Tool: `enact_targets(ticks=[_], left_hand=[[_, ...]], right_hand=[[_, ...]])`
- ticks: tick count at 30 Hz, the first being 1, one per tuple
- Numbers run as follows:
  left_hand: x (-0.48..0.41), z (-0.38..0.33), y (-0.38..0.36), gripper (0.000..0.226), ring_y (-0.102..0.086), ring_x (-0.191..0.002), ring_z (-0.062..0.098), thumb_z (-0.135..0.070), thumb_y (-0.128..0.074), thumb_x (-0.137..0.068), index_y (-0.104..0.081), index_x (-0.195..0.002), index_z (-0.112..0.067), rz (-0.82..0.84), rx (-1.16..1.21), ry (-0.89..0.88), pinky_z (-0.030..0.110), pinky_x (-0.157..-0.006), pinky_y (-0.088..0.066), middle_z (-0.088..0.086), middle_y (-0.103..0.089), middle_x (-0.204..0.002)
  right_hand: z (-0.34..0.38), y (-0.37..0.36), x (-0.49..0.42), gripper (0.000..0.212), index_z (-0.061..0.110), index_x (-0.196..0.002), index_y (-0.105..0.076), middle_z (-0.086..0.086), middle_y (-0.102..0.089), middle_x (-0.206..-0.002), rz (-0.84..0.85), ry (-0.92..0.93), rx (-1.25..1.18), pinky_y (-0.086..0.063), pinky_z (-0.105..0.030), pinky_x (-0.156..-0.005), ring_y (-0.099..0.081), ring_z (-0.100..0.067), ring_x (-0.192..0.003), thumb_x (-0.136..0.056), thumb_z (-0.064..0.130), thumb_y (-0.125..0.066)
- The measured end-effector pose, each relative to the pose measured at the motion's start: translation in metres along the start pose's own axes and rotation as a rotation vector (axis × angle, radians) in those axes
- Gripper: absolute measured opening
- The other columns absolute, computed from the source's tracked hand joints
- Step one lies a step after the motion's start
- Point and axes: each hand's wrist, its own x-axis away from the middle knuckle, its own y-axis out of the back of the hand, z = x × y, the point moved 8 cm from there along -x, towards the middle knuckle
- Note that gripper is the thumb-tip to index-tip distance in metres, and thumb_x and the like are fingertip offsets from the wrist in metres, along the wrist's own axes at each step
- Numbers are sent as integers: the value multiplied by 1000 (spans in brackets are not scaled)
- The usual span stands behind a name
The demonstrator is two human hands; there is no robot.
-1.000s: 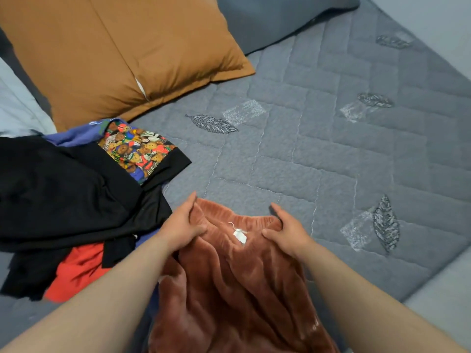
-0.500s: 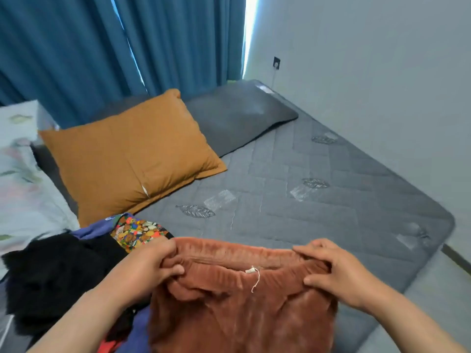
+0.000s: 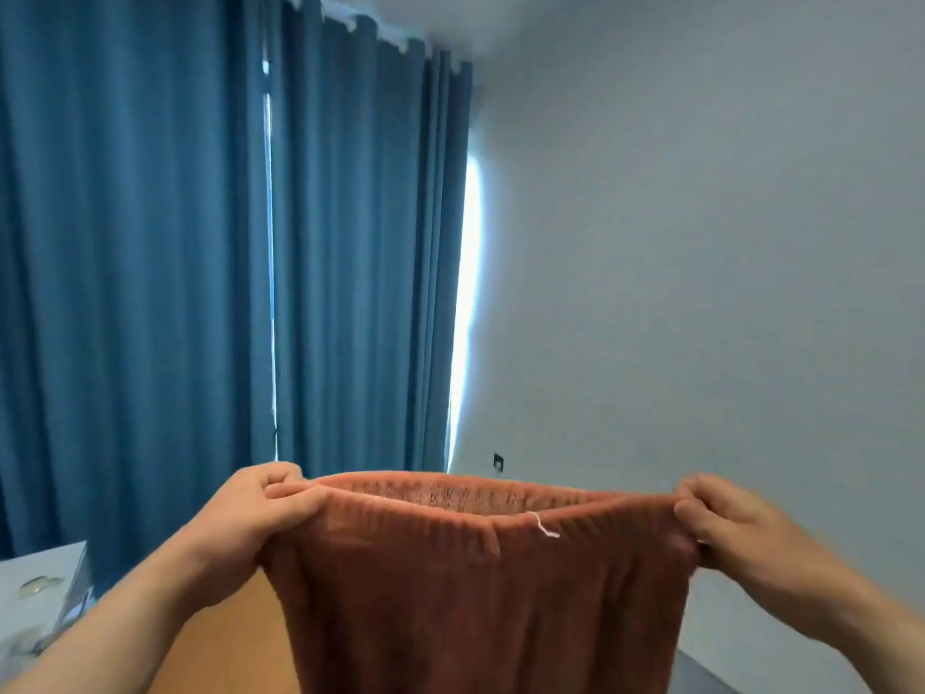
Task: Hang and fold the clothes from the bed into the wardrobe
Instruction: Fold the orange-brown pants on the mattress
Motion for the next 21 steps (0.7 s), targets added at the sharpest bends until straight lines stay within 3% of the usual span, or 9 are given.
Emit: enact_targets(ticks=[2, 4, 7, 9, 10, 12, 16, 19, 21], left_hand=[[-11, -26, 2, 51, -24, -42, 9, -18, -83, -65, -32, -62, -23, 2, 150, 52, 15, -42, -20, -2, -28, -54], [-24, -49, -7, 44, -29, -39, 12, -20, -77, -75, -35, -63, -21, 20, 167, 83, 16, -43, -24, -1, -32, -52], [-31, -87, -26, 32, -40, -35, 15, -17, -69, -88, -45, -66, -13, -51, 177, 100, 19, -41, -35, 4, -44, -47], [-20, -119, -45, 32, -40, -37, 14, -15, -70, -87, -45, -66, -11, -131, 183, -2, 18, -38, -33, 5, -44, -50], [-10, -139, -58, 31, -40, -41, 13, -15, -71, -86, -46, -68, -10, -137, 181, -83, 19, -39, -32, 5, -43, -55], [16, -169, -92, 24, -49, -49, 14, -16, -72, -85, -53, -75, -6, -56, 234, -197, 22, -43, -39, 6, -51, -62], [65, -202, -140, 21, -69, -73, 25, -18, -49, -99, -60, -99, -1, 260, 623, -162, 32, -61, -56, 18, -70, -88], [83, -210, -145, 35, -69, -96, 35, -19, -39, -96, -62, -108, 4, 396, 808, -144, 40, -82, -54, 25, -70, -106], [88, -213, -145, 40, -67, -105, 33, -18, -39, -90, -59, -118, 2, 422, 819, -176, 41, -89, -49, 22, -68, -113]], right_hand=[[22, 12, -1, 19, 5, -81, -50, -7, -43, -58, -28, -118, -235, -33, -30, -48, -37, -17, -51, -97, 14, -49], [47, 11, -2, 16, 4, -88, -55, -8, -51, -64, -24, -174, -395, -38, -27, -45, -44, -16, -52, -98, 14, -49], [99, -9, 6, 33, -14, -92, -66, -20, -70, -83, 5, -166, -694, -58, -31, -55, -68, -26, -67, -96, 2, -38], [135, -25, 13, 44, -17, -90, -69, -29, -70, -93, 19, -98, -874, -61, -37, -64, -73, -31, -81, -99, 7, -33], [149, -32, 14, 44, -18, -100, -66, -32, -68, -101, 8, -44, -903, -61, -42, -74, -71, -35, -90, -101, 11, -33], [167, -43, 17, 39, -17, -113, -58, -35, -65, -108, -64, 43, -868, -57, -49, -84, -67, -40, -98, -102, 15, -38], [190, -52, 34, 33, -4, -111, -60, -28, -68, -107, -144, 188, -681, -54, -53, -91, -66, -42, -101, -92, 22, -61], [201, -41, 53, 47, 6, -108, -64, -17, -71, -104, -156, 292, -572, -55, -47, -90, -69, -31, -99, -71, 28, -83], [204, -35, 59, 47, 12, -107, -65, -13, -72, -103, -182, 334, -493, -55, -48, -90, -70, -30, -97, -66, 23, -84]])
